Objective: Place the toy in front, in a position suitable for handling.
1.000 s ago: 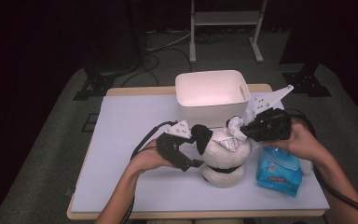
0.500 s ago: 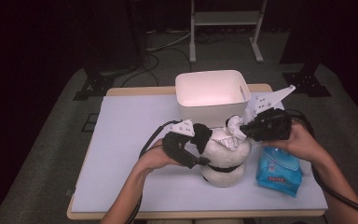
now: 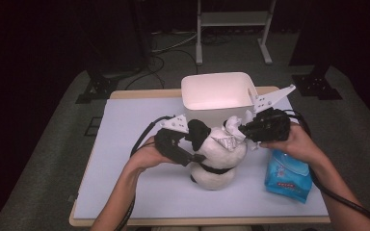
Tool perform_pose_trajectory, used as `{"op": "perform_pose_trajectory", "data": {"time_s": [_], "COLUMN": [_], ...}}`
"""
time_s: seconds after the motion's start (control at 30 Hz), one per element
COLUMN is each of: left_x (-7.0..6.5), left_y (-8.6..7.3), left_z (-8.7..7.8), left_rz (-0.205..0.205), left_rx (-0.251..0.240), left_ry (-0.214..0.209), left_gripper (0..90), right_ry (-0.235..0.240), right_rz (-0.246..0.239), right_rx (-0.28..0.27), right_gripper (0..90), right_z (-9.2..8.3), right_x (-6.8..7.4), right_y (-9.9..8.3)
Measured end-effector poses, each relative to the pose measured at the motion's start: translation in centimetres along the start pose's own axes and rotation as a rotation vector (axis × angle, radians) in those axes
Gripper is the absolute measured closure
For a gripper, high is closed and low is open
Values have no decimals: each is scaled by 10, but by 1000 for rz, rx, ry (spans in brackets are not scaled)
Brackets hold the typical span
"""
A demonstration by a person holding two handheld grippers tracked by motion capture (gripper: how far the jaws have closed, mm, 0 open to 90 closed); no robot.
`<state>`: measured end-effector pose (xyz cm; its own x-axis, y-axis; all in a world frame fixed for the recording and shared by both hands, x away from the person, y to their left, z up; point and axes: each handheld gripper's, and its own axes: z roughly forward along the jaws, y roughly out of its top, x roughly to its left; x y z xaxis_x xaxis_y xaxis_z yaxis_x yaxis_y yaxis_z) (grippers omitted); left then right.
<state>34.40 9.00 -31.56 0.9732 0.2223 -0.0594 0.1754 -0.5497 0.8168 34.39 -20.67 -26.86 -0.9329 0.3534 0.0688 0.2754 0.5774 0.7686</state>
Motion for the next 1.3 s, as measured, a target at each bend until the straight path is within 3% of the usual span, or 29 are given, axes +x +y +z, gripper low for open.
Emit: {"op": "perform_pose_trajectory", "data": {"time_s": [0.13, 0.4, 0.43, 0.57, 0.77, 0.93, 1.3], "left_x": [0, -5, -7, -15, -21, -23, -20], "left_y": [-9, -33, -34, -36, -38, -40, -42], "left_z": [-8, 0, 3, 7, 6, 6, 6], "left_rz": [0, -45, -41, 23, 43, 48, 43], "left_rx": [18, -53, -64, -78, -107, -122, -137], "left_ry": [5, -44, -66, -62, -61, -74, -90], "left_gripper": [265, 104, 107, 166, 301, 347, 356], "right_ry": [27, 43, 44, 46, 46, 37, -1], "right_rz": [-15, -49, -51, -67, -65, -77, -28], "right_rx": [9, 49, 53, 80, 102, 101, 90], "right_gripper": [817, 815, 815, 815, 812, 814, 813], "right_z": [10, 17, 17, 18, 12, 6, -1], "right_x": [4, 16, 18, 28, 33, 35, 10], "right_y": [4, 10, 10, 8, 6, 3, 5]}}
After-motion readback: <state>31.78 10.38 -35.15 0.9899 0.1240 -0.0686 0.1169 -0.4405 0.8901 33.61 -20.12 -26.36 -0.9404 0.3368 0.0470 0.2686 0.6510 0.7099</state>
